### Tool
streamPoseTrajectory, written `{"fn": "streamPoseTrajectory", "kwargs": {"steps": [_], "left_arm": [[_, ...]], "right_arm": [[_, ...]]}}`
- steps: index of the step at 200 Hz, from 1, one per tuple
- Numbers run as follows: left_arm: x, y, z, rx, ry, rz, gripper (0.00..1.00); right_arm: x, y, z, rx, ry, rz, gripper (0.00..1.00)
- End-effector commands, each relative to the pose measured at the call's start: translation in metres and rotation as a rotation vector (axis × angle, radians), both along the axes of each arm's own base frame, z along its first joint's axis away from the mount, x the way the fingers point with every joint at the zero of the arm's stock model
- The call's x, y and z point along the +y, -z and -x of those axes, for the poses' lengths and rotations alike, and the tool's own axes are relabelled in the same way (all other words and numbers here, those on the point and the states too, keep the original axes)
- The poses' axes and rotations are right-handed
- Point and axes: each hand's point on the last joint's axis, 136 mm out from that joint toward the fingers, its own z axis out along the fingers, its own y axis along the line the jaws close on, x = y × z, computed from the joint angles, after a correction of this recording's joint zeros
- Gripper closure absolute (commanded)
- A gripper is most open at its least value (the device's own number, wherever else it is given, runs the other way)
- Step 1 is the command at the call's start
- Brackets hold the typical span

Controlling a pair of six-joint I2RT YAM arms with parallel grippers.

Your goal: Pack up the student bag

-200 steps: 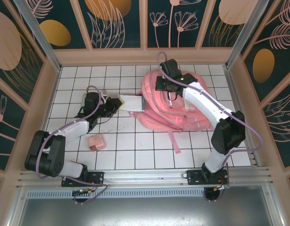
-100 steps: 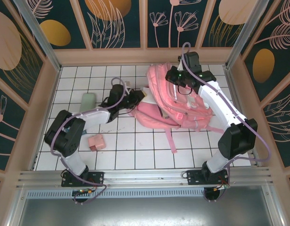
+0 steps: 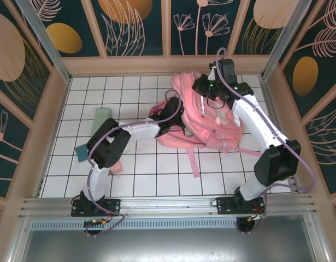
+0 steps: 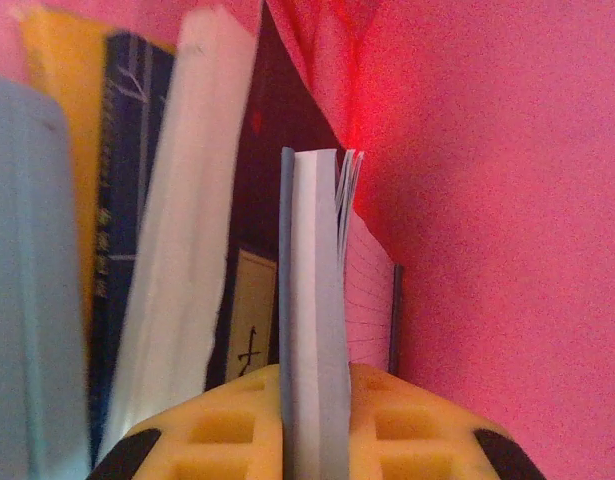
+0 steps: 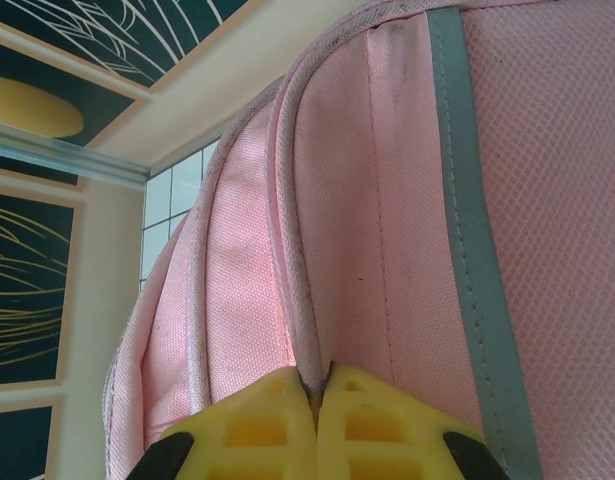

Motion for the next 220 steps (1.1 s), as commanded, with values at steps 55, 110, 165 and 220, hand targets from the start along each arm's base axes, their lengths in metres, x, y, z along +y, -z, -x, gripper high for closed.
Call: {"fn": "streamPoseTrajectory", "kwargs": {"steps": [55,110,165,220], "left_arm": [[0.014,-0.047,0.0,-0.159,-0.019,-0.143,0.34],[0.051,-0.056,0.007,-0.194,-0.064,-0.28,0.21],[0.14,-0.041,0.009,-0.138,-0.18,-0.37,0.21],[0.246,-0.023,0.009,-0.068,-0.317,-0.555,0.16]], "right_arm": [[-0.001,-0.062,0.007,-0.195,-0.042,-0.138,1.0],[-0.003,-0.046,0.007,-0.175,-0.048,-0.133,1.0],[0.004,-0.018,0.013,-0.153,-0.074,-0.118,1.0],[0.037,0.025,0.026,-0.109,-0.147,-0.061,1.0]]}}
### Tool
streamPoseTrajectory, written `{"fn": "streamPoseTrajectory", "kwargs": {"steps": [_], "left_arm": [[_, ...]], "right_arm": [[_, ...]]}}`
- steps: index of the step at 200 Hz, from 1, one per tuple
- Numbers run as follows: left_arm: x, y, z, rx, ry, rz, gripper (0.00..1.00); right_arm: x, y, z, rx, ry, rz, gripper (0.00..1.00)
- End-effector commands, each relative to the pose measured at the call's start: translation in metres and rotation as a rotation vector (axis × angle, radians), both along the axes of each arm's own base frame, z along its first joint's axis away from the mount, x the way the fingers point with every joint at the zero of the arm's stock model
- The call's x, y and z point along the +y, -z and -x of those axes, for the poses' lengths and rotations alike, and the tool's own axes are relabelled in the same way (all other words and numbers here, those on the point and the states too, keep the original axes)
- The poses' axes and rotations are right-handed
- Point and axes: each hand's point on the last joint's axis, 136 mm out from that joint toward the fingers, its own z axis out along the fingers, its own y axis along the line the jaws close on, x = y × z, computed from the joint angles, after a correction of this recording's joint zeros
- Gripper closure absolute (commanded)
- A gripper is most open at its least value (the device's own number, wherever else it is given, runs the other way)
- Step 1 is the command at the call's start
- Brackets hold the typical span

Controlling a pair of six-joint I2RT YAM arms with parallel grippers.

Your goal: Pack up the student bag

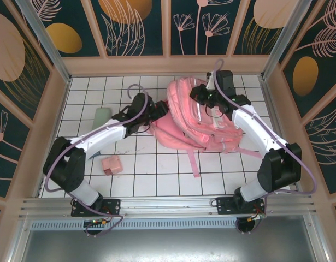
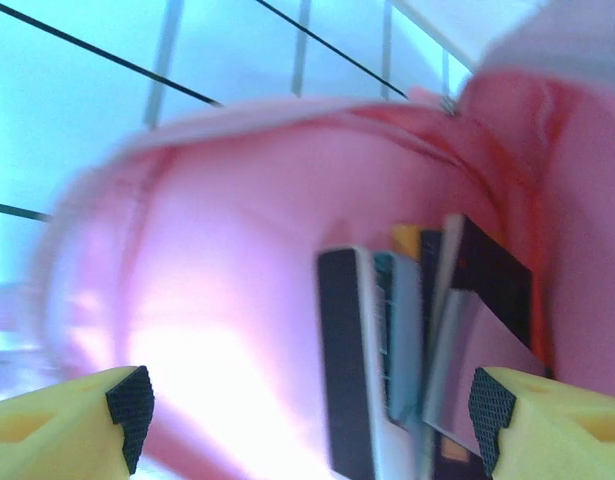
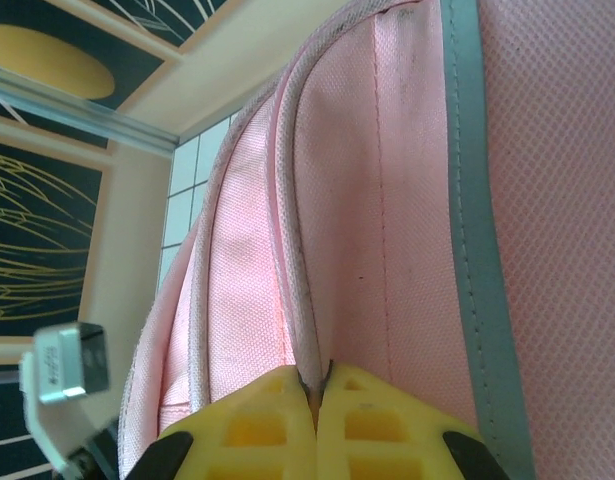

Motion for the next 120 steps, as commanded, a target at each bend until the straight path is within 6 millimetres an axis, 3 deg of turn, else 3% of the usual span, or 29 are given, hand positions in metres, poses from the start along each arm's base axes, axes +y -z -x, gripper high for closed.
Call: {"fn": "streamPoseTrajectory", "kwargs": {"steps": [1,26,52,103,112,120], "left_arm": [[0.046,0.013,0.006,0.042,-0.049,-0.112,0.16],[0.094,0.026,0.003,0.082,-0.104,-0.151,0.15],[0.15,0.043,-0.004,0.135,-0.174,-0.219,0.14],[0.239,0.063,-0.017,0.213,-0.28,-0.345,0.11],[0.25,0.067,-0.018,0.231,-0.281,-0.386,0.02],[0.255,0.072,-0.02,0.24,-0.258,-0.424,0.01]], "right_arm": [[0.021,-0.007,0.006,-0.077,-0.055,-0.007,1.0],[0.046,0.007,0.016,-0.072,-0.096,0.009,1.0],[0.065,0.009,0.019,-0.075,-0.131,-0.003,1.0],[0.076,-0.003,0.016,-0.101,-0.155,-0.036,1.0],[0.075,-0.005,0.016,-0.107,-0.156,-0.036,1.0],[0.075,-0.008,0.015,-0.114,-0.159,-0.037,1.0]]}}
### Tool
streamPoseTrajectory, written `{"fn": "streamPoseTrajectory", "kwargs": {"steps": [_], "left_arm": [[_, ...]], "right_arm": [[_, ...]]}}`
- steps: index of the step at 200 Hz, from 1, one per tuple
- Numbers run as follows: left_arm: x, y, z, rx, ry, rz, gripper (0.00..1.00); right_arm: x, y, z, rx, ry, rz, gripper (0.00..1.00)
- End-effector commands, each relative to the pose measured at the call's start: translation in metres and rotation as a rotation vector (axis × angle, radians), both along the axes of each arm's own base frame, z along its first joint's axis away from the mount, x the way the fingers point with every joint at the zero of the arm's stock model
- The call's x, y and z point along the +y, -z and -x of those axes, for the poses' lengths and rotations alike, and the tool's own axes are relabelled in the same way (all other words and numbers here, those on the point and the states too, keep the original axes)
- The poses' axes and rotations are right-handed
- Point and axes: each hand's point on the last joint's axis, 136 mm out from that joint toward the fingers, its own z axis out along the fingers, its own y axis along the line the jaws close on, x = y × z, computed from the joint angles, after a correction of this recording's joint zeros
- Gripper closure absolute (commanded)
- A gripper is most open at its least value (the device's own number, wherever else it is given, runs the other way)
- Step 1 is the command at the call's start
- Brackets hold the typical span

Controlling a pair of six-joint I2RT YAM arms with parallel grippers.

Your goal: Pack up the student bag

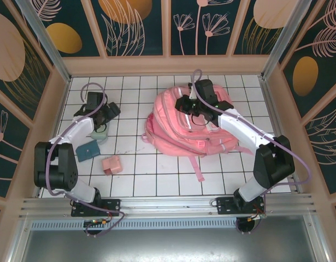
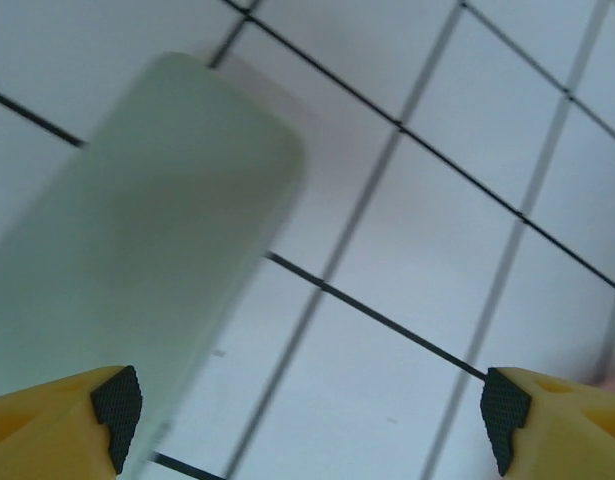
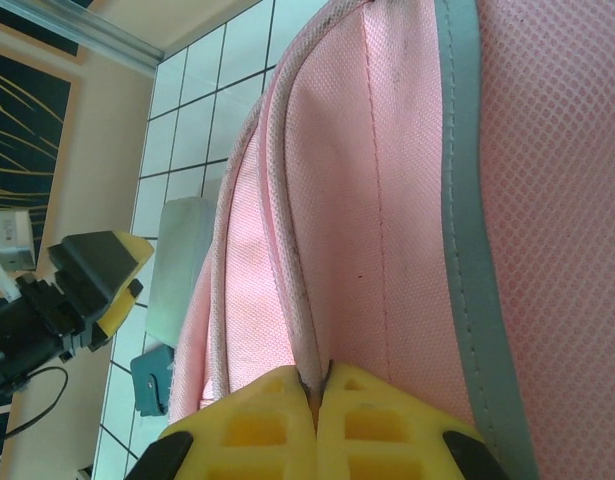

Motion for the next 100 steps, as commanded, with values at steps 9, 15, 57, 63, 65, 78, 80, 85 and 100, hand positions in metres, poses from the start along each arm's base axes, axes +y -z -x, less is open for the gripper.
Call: {"fn": "streamPoseTrajectory", "kwargs": {"steps": [9,15,57,63,65,78,80,85,100], "left_arm": [[0.026,0.015,-0.002,0.101,0.084,-0.162,0.02],[0.032,0.019,-0.002,0.119,0.078,-0.193,0.02],[0.058,0.023,-0.004,0.165,0.047,-0.317,0.01],[0.062,0.034,-0.002,0.202,0.041,-0.336,0.01],[0.063,0.035,-0.002,0.206,0.037,-0.34,0.02],[0.065,0.042,-0.001,0.216,0.027,-0.333,0.01],[0.065,0.043,-0.001,0.217,0.029,-0.326,0.02],[0.063,0.046,-0.002,0.217,0.032,-0.307,0.01],[0.053,0.054,-0.003,0.212,0.065,-0.23,0.02]], "right_arm": [[0.019,-0.05,-0.009,-0.141,-0.06,-0.097,1.0],[0.018,-0.052,-0.009,-0.146,-0.061,-0.095,1.0],[0.015,-0.06,-0.015,-0.162,-0.059,-0.104,1.0],[0.014,-0.062,-0.015,-0.165,-0.06,-0.107,1.0],[0.014,-0.061,-0.015,-0.164,-0.06,-0.107,1.0],[0.014,-0.061,-0.015,-0.166,-0.061,-0.106,1.0],[0.014,-0.061,-0.016,-0.166,-0.061,-0.106,1.0],[0.014,-0.061,-0.015,-0.166,-0.064,-0.105,1.0],[0.014,-0.059,-0.015,-0.163,-0.066,-0.102,1.0]]}}
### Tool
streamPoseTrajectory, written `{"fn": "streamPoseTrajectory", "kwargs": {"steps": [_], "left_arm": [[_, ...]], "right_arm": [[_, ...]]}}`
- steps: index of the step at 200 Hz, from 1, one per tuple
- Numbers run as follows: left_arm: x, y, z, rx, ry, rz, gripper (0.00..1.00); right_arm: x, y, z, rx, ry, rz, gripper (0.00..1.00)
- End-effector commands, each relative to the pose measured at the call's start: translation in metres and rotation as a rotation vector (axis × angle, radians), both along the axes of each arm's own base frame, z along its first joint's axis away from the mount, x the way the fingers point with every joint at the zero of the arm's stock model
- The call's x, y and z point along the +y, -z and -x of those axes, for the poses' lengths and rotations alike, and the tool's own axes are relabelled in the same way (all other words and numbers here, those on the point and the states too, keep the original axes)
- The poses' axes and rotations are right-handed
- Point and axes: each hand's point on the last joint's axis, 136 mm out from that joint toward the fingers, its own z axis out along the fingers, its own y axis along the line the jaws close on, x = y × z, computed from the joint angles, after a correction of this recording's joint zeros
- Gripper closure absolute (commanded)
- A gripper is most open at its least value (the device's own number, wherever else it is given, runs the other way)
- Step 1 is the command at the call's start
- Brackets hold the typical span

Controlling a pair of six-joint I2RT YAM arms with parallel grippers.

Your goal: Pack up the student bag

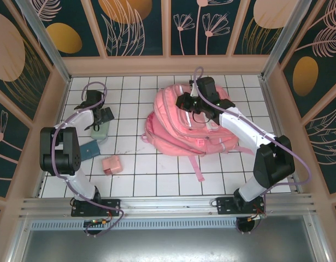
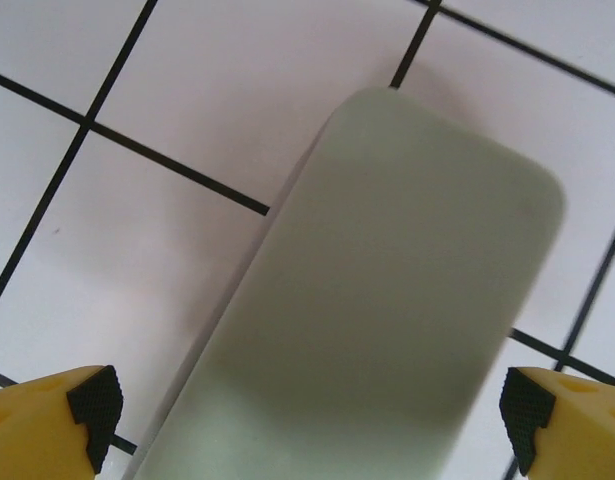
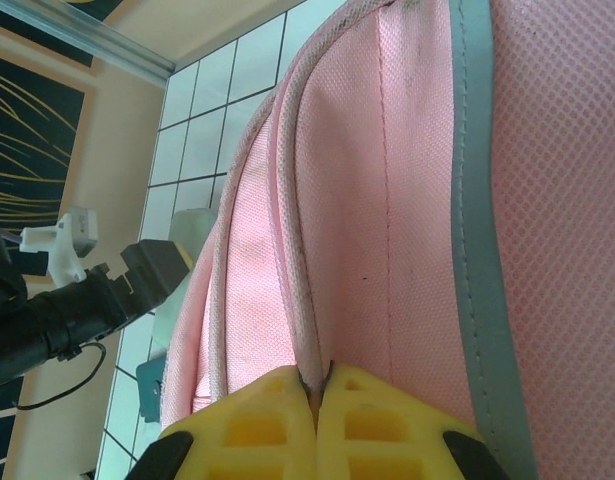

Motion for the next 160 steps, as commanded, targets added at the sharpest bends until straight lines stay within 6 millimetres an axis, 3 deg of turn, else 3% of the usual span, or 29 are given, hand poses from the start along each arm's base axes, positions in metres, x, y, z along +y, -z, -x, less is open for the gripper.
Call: {"fn": "streamPoseTrajectory", "kwargs": {"steps": [1,63,124,160], "left_arm": [[-0.002,0.012,0.001,0.032,0.024,0.043,0.02],[-0.042,0.018,0.005,0.012,0.095,0.27,0.01],[-0.022,0.04,0.019,0.117,0.057,0.156,0.02],[-0.02,0.044,0.021,0.126,0.049,0.15,0.04]], "right_arm": [[0.017,-0.047,-0.008,-0.134,-0.062,-0.092,1.0],[0.014,-0.043,-0.007,-0.129,-0.066,-0.092,1.0],[0.016,-0.039,-0.006,-0.114,-0.069,-0.1,1.0],[0.016,-0.041,-0.006,-0.115,-0.064,-0.104,1.0]]}}
